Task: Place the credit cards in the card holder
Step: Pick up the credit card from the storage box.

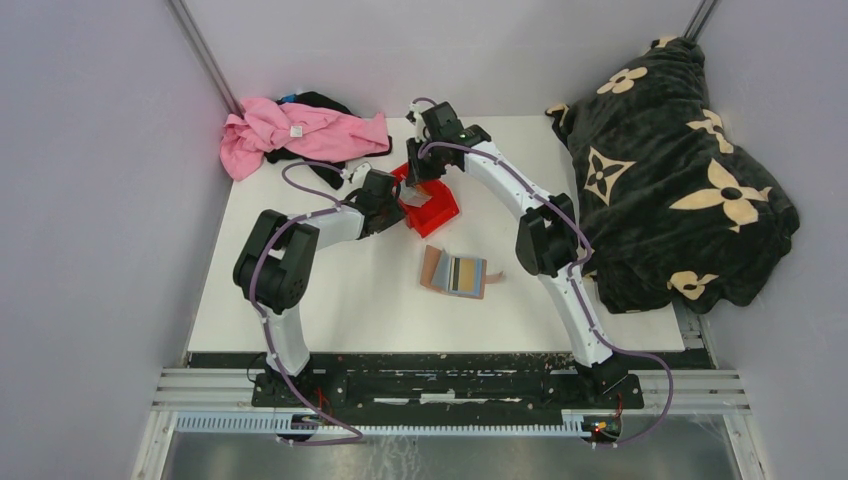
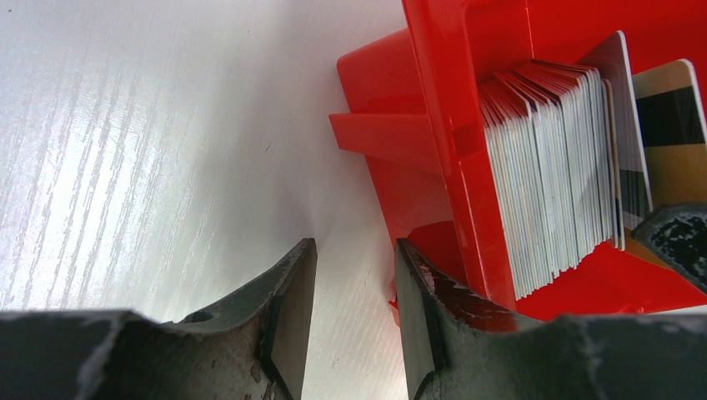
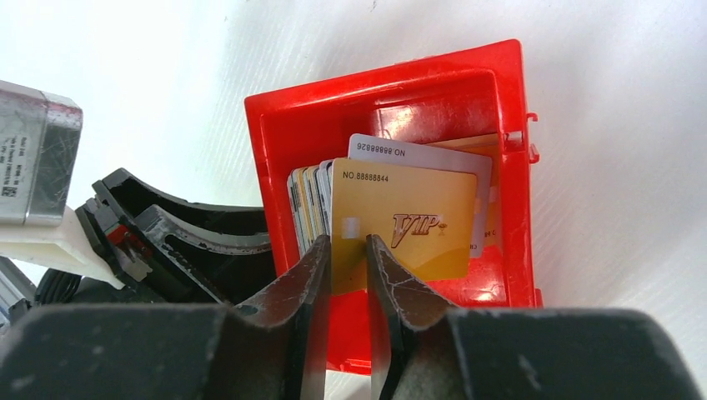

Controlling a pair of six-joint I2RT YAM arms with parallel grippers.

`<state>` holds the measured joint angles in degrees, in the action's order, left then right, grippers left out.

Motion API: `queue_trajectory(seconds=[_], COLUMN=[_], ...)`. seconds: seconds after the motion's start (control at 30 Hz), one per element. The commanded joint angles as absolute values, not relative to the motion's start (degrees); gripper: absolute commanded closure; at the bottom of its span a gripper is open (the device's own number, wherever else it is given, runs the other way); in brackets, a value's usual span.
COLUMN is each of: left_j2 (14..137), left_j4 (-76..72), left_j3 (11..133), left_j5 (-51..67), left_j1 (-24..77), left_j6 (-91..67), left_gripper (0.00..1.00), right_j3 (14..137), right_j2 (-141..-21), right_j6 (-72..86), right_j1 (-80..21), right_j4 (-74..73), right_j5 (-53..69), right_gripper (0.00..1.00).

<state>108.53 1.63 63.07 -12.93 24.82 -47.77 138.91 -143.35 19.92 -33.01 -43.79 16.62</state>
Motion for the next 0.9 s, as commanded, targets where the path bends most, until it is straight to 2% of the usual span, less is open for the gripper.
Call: queue_trajectory(seconds=[0.0, 0.27, 0.5, 0.87], left_j2=[108.1, 107.7, 106.8, 101.6], left_j4=[-0.9, -0.8, -0.1, 0.5], left_j3=[63.7, 63.5, 63.2, 60.4], left_j5=[-12.4, -12.4, -13.0, -16.2], left_j1=[24.9, 24.9, 24.9, 24.9], left_j6=[-46.8, -46.5, -46.7, -47.7], left_gripper=[0.53, 0.53, 0.52, 0.50], right_j3=[138.6, 137.2, 134.8, 130.7], right_j2=[-138.4, -136.4, -134.2, -129.6], right_j6=[21.1, 20.1, 17.7, 15.4], right_j1=[-35.1, -35.1, -35.1, -35.1], right_j4=[-43.7, -44.2, -45.0, -43.4], right_j5=[19.5, 17.4, 10.4, -1.1], right_gripper=[0.76, 0.82, 0.99, 0.99])
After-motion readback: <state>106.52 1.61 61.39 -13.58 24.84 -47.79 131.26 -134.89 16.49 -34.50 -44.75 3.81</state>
